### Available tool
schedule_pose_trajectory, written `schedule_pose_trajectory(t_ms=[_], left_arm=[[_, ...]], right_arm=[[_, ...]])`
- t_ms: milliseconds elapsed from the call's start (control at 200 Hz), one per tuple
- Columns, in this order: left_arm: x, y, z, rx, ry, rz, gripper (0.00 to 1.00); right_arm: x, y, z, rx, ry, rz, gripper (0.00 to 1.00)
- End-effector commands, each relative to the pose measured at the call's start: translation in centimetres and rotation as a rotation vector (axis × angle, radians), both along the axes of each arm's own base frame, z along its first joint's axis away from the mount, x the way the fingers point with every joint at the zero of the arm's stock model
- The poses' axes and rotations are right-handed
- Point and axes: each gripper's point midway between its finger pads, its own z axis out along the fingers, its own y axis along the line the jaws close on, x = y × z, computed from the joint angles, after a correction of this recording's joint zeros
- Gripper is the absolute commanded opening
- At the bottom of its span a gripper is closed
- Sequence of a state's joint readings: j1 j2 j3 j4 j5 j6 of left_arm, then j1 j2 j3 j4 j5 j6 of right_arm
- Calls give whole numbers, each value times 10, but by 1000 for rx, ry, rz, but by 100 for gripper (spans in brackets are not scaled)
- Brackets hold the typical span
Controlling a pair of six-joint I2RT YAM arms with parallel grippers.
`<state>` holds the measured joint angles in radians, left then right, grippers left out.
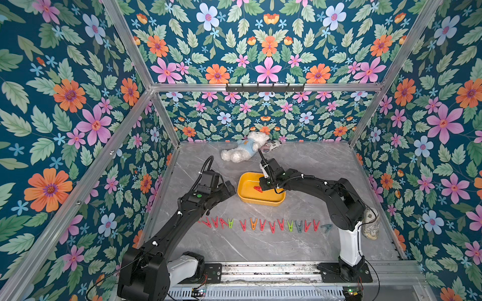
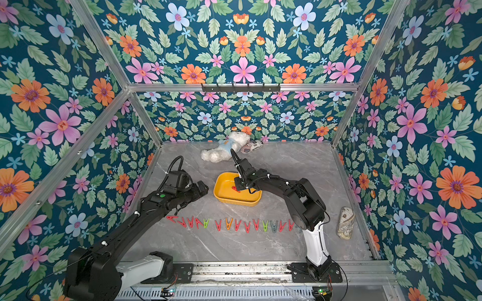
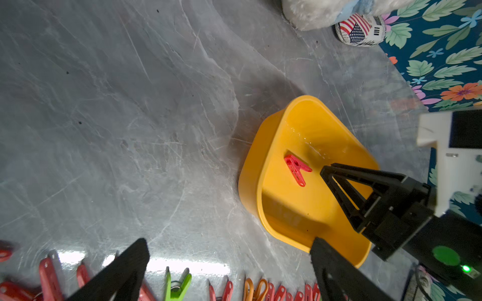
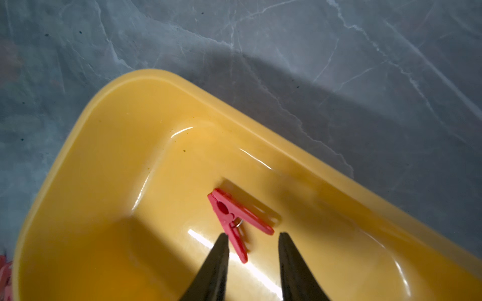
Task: Take the clothespins out of the storage box
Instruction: Pick up the clothespin from the storage box.
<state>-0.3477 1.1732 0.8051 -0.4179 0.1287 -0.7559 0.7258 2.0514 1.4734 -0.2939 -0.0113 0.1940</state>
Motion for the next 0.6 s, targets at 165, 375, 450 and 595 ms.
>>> schedule_pose_trajectory(t_ms=[165, 375, 450, 595], left_arm=[[7, -4, 5, -5, -34, -18, 100], [10, -6, 5, -3, -30, -32, 100], [11, -6, 6, 0, -34, -32, 100], [11, -7, 6, 2, -29, -33, 100]], right_arm=[[0, -3, -17, -80, 32, 59, 36], [0, -2, -30, -93, 56, 74, 38], [1, 0, -32, -96, 54, 77, 38], [1, 3, -35, -101, 56, 90, 38]])
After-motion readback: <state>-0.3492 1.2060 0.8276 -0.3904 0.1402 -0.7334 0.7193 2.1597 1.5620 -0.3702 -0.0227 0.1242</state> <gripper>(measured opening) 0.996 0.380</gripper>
